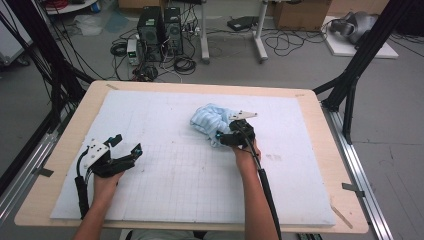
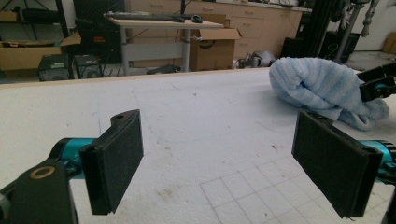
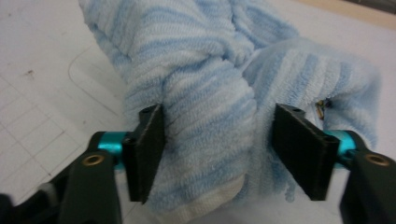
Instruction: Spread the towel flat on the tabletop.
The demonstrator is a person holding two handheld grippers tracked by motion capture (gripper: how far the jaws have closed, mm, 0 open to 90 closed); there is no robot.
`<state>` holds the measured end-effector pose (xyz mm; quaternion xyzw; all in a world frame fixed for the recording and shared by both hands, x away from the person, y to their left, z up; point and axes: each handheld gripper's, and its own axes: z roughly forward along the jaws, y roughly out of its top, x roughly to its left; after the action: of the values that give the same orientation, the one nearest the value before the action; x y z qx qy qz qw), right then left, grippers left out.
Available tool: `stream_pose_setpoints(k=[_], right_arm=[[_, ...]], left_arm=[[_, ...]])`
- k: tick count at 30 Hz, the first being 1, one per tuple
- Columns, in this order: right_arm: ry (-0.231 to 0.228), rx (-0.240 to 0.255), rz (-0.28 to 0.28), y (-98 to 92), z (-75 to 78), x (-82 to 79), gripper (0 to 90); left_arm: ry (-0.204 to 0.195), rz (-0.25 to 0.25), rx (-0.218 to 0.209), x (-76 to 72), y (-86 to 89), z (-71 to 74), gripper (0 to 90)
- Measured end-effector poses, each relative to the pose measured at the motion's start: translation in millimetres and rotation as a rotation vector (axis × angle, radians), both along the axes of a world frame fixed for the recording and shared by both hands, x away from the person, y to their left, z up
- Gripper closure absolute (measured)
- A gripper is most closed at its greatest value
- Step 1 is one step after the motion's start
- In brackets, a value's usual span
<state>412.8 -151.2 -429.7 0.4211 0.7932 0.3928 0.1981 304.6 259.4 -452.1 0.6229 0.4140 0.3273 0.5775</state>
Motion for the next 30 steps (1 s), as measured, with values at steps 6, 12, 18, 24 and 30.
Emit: stream_pose_setpoints(k=[6, 12, 18, 24, 30], right_arm=[[0.029, 0.015, 0.024, 1.4, -0.7, -1.2, 70.4], [-0.005, 0.023, 0.079, 7.6, 6.0, -8.6, 79.2], [-0.042, 0.029, 0.121, 11.4, 15.4, -20.6, 79.2], [-0.066, 0.047, 0.145, 7.3, 23.4, -32.4, 79.2], [-0.098, 0.080, 0.164, -0.9, 28.8, -48.5, 79.1]], left_arm=[[0.000, 0.001, 0.001, -0.1, -0.2, 0.0, 17.0], [0.000, 0.000, 0.002, -0.2, -0.1, 0.1, 17.0], [0.000, 0.001, 0.004, -0.3, -0.2, 0.1, 17.0], [0.000, 0.002, 0.003, -0.3, -0.7, 0.1, 17.0], [-0.001, 0.002, 0.003, -0.2, -0.8, 0.1, 17.0]])
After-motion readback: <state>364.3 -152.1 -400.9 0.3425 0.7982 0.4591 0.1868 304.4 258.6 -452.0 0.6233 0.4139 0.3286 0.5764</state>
